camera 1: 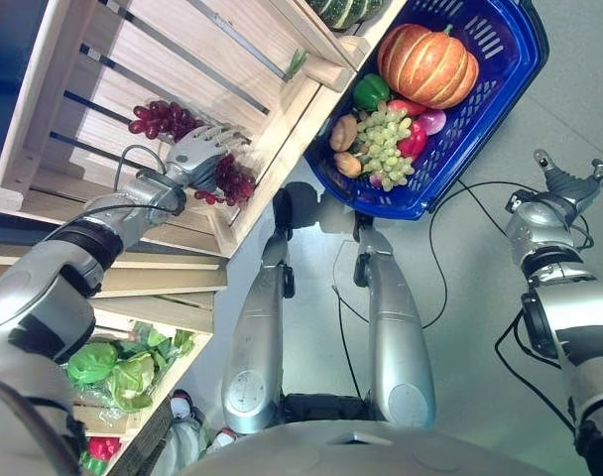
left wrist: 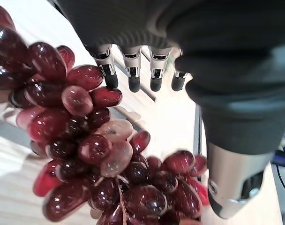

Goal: Pick up fruits and vegetables into the basket

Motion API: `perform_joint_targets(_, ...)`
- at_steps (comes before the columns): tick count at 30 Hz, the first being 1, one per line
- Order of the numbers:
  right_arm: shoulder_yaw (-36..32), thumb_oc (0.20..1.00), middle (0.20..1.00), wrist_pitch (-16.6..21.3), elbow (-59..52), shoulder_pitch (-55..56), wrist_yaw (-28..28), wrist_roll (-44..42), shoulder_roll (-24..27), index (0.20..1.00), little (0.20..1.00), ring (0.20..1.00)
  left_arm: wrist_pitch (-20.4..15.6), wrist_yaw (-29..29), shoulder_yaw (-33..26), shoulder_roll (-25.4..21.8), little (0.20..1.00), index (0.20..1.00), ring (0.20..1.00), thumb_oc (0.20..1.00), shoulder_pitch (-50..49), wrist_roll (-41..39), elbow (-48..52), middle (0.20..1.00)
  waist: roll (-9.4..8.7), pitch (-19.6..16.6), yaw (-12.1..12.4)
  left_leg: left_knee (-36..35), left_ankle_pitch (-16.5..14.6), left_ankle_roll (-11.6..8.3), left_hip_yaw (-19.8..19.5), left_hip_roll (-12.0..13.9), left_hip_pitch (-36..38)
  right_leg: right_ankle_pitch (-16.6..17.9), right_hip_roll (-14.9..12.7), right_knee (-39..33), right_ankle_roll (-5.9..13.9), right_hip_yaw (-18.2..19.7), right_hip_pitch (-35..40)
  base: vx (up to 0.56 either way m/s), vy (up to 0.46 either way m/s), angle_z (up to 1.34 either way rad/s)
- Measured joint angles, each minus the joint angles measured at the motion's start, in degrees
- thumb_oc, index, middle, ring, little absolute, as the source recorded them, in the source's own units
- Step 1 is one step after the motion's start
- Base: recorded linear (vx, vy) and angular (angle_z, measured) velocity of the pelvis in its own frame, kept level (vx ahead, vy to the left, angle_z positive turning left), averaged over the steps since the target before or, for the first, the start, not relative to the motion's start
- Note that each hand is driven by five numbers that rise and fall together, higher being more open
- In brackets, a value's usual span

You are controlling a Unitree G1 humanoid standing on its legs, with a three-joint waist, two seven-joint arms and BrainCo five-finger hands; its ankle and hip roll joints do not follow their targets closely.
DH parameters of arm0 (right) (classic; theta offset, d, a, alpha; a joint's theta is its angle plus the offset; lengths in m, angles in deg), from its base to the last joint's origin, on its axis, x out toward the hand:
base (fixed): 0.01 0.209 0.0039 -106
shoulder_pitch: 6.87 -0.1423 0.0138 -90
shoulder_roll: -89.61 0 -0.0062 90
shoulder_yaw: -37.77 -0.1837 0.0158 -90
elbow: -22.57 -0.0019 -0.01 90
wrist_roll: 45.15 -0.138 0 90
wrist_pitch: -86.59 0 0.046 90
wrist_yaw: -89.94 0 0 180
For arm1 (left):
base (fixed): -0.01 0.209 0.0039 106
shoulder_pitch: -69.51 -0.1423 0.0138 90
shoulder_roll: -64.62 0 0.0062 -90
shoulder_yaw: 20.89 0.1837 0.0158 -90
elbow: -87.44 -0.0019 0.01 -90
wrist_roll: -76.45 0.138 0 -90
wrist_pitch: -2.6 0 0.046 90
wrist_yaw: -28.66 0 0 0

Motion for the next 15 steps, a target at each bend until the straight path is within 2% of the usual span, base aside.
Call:
perform_joint_targets(8,1.1,1.0,1.0,-1.4,0.3,-0.7,-0.2,0.1,0.0,1.0,1.0,1.0,2.0,-0.8,1.5,1.3,1.0,1.0,1.0,1.0,2.1,4.5,-3.1,1.0,0.0,0.0,-0.7,0.0,0.0,0.01,0.0,0.0,-2.0,0.0,0.1,0.0,-0.03,0.1,-2.1,0.0,0.0,0.0)
perform_joint_targets(15,2.2,1.0,1.0,-2.5,0.1,-1.0,-0.3,0.2,-0.1,1.0,1.0,1.0,5.6,-0.9,1.5,3.7,1.0,1.0,1.0,1.0,2.9,10.1,-5.2,1.0,-0.05,0.0,-1.0,0.0,-0.1,0.04,-0.1,0.0,-3.3,0.0,0.2,-0.3,0.02,0.0,-3.1,0.0,0.0,0.0)
